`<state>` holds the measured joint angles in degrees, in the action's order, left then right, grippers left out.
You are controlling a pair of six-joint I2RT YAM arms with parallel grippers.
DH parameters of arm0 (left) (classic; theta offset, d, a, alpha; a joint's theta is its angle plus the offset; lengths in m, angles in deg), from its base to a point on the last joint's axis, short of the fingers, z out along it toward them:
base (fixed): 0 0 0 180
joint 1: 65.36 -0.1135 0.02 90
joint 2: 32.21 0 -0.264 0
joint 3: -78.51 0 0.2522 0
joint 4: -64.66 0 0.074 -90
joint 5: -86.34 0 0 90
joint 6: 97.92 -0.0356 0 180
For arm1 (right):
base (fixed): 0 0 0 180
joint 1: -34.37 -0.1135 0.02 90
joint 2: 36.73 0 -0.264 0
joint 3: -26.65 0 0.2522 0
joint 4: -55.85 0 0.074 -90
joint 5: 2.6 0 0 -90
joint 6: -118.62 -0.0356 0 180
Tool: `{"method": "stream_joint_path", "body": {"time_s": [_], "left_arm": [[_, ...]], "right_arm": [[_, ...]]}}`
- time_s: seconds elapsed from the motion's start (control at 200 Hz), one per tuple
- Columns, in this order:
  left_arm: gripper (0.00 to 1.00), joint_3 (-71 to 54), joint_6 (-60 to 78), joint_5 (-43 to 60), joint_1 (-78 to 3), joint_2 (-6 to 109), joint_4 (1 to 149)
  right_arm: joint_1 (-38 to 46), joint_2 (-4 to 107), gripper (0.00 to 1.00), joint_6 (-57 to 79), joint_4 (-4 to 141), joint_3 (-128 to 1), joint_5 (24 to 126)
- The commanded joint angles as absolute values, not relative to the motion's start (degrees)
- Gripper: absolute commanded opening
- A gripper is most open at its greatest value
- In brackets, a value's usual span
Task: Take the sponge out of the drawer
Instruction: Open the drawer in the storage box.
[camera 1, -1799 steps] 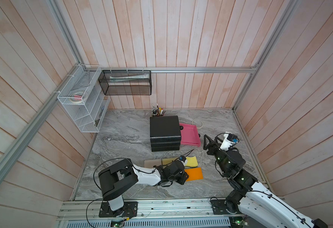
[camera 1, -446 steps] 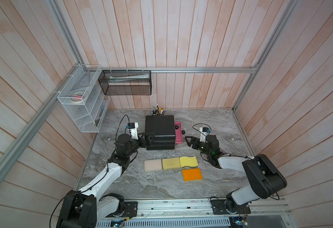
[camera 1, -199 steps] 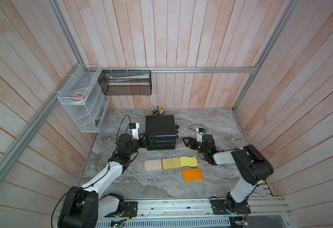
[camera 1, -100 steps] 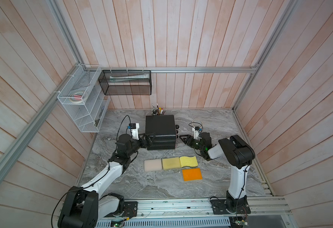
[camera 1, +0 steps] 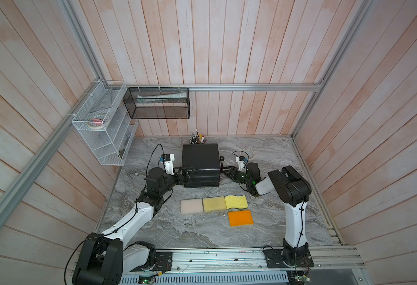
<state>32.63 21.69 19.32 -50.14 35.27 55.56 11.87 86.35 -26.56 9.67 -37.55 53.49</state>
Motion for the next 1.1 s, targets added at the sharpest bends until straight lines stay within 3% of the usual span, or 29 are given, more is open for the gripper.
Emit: {"method": "stream_joint_path", "body": {"time_s": [0.0,0.33,0.535,1.095], "left_arm": [[1.0,33.22,21.39,23.02,-49.48,35.11,54.98],[1.0,33.52,21.4,23.14,-49.49,35.07,54.77],[1.0,33.7,21.21,22.71,-49.5,34.92,54.88],[1.0,33.8,20.96,22.29,-49.46,34.85,55.2]], "right_arm": [[10.84,88.37,0.56,-27.44,9.86,-39.16,52.16],[10.46,90.01,0.33,-29.39,8.35,-39.3,52.37],[12.05,87.71,0.26,-28.77,8.26,-35.85,54.81],[21.87,78.05,0.25,-22.18,13.9,-24.84,62.15]]}}
